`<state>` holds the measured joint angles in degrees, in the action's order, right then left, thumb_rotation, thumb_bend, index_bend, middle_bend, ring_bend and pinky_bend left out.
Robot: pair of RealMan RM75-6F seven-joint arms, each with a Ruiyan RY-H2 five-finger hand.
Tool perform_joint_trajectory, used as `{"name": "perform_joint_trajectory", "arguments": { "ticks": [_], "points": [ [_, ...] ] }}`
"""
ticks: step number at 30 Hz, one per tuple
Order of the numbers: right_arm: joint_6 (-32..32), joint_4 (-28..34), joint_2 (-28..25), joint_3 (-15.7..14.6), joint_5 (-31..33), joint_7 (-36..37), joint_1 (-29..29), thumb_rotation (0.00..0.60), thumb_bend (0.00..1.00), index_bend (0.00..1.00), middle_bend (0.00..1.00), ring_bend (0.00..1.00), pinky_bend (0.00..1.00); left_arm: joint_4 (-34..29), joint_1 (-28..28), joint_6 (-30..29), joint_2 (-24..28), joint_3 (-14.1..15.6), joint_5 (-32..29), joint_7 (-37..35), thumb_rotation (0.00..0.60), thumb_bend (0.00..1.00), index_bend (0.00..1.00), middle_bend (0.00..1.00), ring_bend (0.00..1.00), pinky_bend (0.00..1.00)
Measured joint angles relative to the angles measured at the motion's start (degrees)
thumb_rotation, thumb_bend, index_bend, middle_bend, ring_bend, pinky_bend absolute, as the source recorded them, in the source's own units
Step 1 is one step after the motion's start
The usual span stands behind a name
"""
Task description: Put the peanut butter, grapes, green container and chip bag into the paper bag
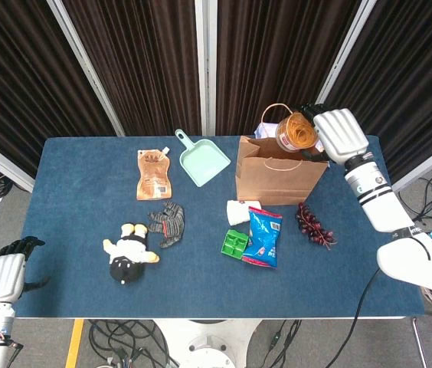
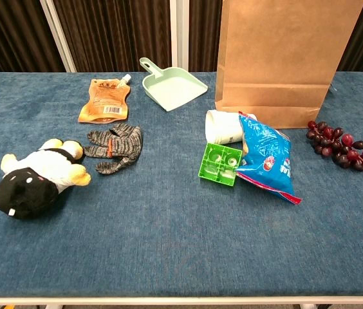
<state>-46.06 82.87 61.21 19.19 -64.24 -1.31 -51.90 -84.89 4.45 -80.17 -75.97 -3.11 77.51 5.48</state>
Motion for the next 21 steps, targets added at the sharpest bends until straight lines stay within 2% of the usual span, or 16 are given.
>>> {"name": "perform_joint_trajectory", "arguments": {
  "ticks": [9,21],
  "points": [
    [-1.3,0.2,2.0,-2.6,0.2,-6.6,-0.4,0.6,0.32,0.33,0.44,0.27,0.33,0.4,0.1,0.2,-0.2,0.1,0.2,-0.5,0.6,0.08,0.35,0.34,0.26,0.28],
    [-4.7,2.6,1.9,-4.5,-3.1,-8.9,1.7,0.6,0.32,0.33,0.44,0.26,0.26,0.6,-0.1,0.3,-0.3,0.2,0.1,-0.8,0.6,0.08,0.35,0.34,0.26,0.28]
  ]
}}
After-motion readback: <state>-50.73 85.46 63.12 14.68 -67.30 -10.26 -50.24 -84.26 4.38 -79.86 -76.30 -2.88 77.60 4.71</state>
